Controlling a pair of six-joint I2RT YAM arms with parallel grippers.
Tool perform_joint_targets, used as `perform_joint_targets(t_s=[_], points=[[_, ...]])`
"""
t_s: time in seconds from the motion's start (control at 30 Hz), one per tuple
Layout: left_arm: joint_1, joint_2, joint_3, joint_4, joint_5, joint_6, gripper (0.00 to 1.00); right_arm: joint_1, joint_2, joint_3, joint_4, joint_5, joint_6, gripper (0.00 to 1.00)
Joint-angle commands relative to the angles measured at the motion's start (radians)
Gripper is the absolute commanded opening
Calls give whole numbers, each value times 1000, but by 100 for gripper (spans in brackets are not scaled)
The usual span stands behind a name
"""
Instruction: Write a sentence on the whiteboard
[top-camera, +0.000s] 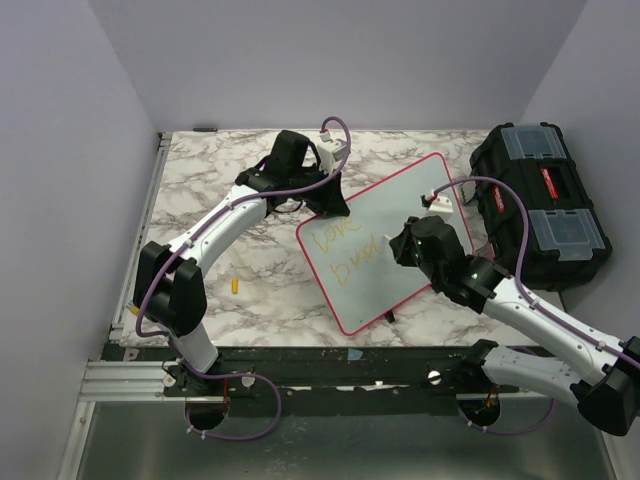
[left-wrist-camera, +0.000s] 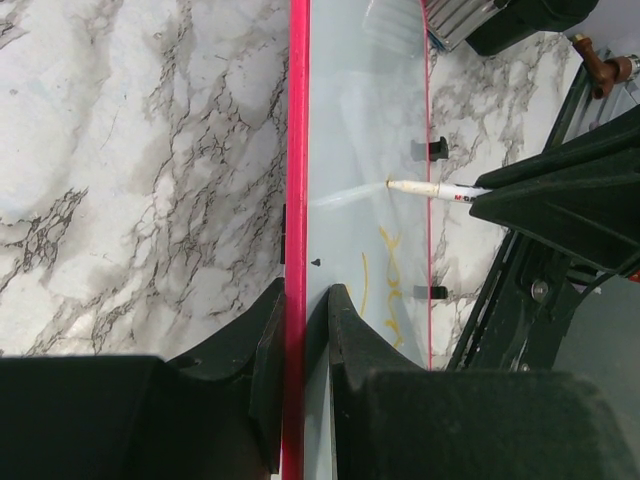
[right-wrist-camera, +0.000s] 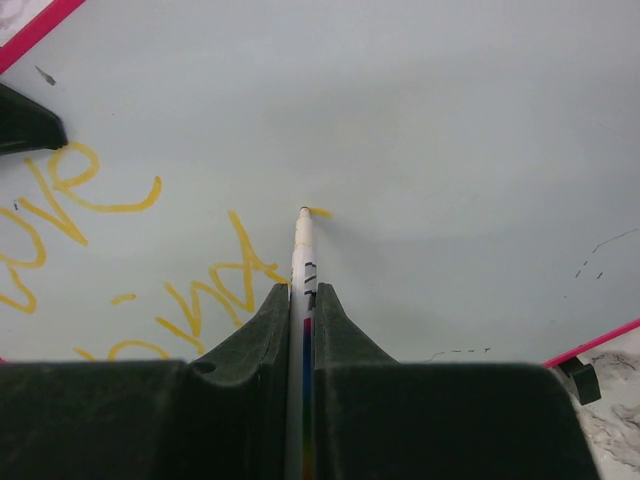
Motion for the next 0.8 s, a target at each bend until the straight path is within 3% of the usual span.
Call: perform_joint_targets(t_s=[0.0, 0.4, 0.77], points=[[-20, -13, -16, -3, -27, 84, 0, -3, 33, -13, 29, -87, -12, 1], [-20, -17, -14, -5, -26, 84, 0, -3, 21, -84, -32, -115, 14, 1], [-21, -20, -14, -6, -26, 84, 0, -3, 6, -75, -131, 21, 55, 1]])
